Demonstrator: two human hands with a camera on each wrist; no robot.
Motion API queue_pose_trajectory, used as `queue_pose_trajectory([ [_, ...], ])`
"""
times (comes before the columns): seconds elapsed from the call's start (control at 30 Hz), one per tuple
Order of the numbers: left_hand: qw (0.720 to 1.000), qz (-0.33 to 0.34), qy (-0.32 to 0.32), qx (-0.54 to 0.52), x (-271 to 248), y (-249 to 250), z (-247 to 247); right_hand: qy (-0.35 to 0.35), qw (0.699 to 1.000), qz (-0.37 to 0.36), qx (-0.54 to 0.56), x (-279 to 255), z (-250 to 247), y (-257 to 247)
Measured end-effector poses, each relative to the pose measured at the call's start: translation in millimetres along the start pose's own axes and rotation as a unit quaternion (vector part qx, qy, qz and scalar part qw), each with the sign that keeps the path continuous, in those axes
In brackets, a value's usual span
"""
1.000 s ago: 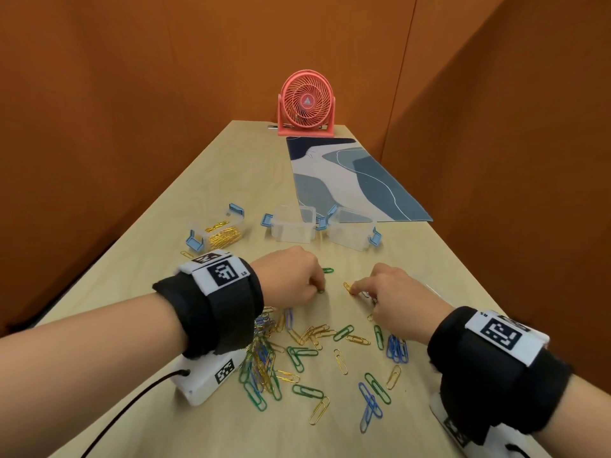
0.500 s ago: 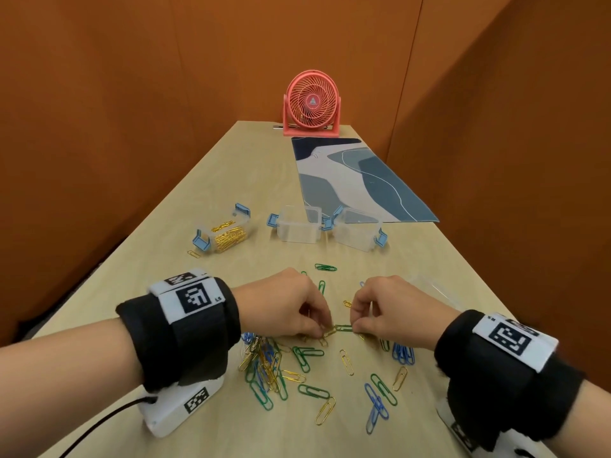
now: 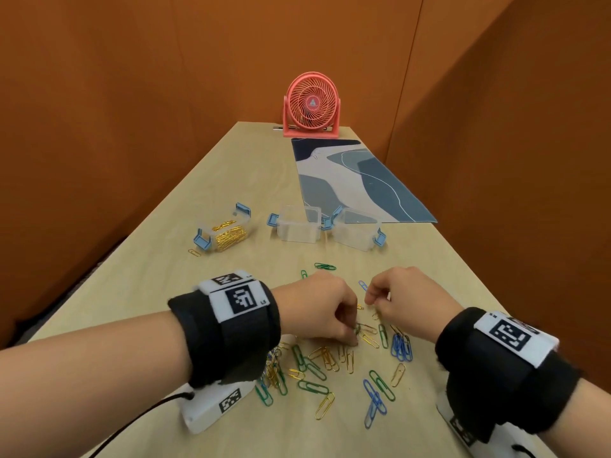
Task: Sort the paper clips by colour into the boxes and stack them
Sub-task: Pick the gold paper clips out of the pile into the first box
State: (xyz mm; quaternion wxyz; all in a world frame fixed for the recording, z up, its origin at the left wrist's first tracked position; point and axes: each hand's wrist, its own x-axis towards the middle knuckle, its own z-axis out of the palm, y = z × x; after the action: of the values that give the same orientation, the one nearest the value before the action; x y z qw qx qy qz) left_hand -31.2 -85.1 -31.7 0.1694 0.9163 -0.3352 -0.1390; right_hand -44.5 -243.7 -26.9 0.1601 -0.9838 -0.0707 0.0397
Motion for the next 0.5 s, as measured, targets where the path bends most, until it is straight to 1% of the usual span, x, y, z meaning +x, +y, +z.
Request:
queue_pose_trajectory([
  [0.07, 1.000, -0.014, 0.022, 0.009, 2.7, -4.0, -0.7, 0.003, 1.000, 0.012, -0.002, -3.2, -1.5, 3.5],
  [0.13, 0.997, -0.053, 0.046, 0.023, 4.4, -12.1, -2.9, 0.006, 1.000, 0.015, 0.000, -6.3, -3.2, 7.4],
  [0.2, 0.992, -0.097, 0.064, 0.047, 6.2, -18.3, -5.3, -0.003, 1.000, 0.015, 0.008, -9.0, -4.7, 9.7],
  [0.27, 0.989, -0.112, 0.073, 0.066, 7.9, -18.3, -7.2, -0.021, 1.000, 0.008, 0.010, -10.5, -5.4, 9.5],
  [0.33, 0.992, -0.076, 0.073, 0.063, 10.6, -15.3, -7.0, -0.033, 0.999, 0.002, 0.008, -9.5, -5.4, 8.1],
  [0.43, 0.998, 0.017, 0.027, 0.058, 9.8, -5.2, -4.2, -0.042, 0.999, -0.013, 0.019, -8.6, -5.5, 6.4],
  [0.5, 0.997, 0.056, 0.000, 0.056, 5.6, -2.6, -2.2, -0.059, 0.997, -0.031, 0.032, -9.7, -6.0, 5.5],
])
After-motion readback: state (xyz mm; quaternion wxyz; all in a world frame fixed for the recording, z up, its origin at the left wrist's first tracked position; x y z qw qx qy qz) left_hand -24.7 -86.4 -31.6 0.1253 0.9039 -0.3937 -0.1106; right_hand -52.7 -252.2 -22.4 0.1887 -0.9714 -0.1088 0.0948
